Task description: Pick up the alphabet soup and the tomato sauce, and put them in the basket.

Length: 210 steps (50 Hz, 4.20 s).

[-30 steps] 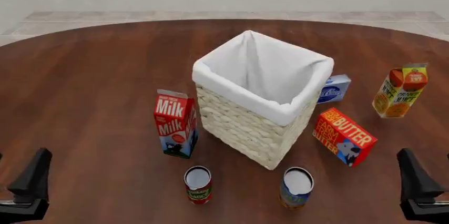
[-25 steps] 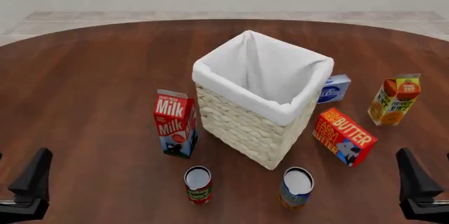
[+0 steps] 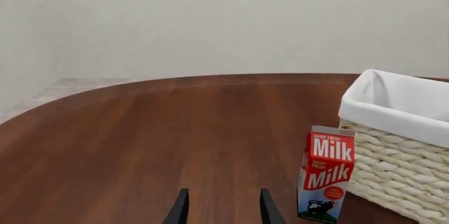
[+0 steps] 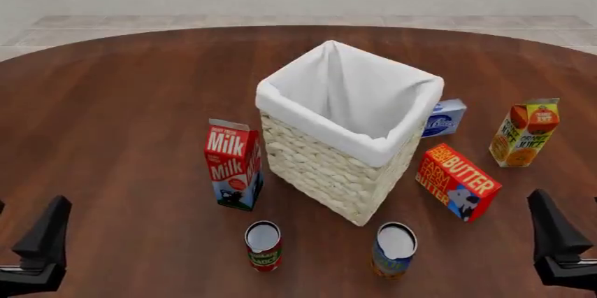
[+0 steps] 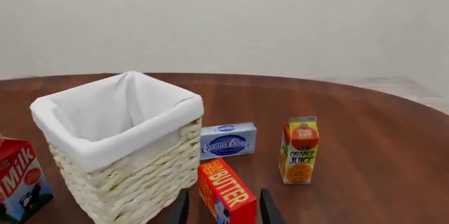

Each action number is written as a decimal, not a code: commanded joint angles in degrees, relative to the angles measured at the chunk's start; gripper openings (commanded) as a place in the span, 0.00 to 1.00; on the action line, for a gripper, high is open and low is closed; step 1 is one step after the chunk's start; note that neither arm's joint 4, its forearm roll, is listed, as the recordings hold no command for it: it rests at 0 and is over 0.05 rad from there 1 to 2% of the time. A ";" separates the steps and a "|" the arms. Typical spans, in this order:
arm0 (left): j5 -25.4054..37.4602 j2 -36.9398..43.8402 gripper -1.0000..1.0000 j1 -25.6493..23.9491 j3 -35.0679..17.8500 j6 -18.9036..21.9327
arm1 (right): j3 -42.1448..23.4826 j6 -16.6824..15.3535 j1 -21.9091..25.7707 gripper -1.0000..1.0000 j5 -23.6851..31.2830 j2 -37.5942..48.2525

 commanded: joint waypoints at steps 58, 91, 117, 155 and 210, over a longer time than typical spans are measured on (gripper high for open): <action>0.25 0.05 1.00 -0.89 0.11 0.63 | -27.61 -8.14 26.23 1.00 25.38 22.96; -3.45 4.03 1.00 -0.86 0.22 0.46 | -24.82 -6.72 31.59 1.00 27.31 28.23; -0.05 0.80 1.00 -0.93 0.26 0.50 | -16.97 -4.67 34.04 1.00 19.33 34.10; -5.91 6.98 1.00 -0.77 0.30 0.18 | -13.20 -2.86 35.33 1.00 8.19 44.41; -0.79 2.06 1.00 -0.80 0.34 -0.21 | -8.22 -2.71 33.65 1.00 -1.73 53.13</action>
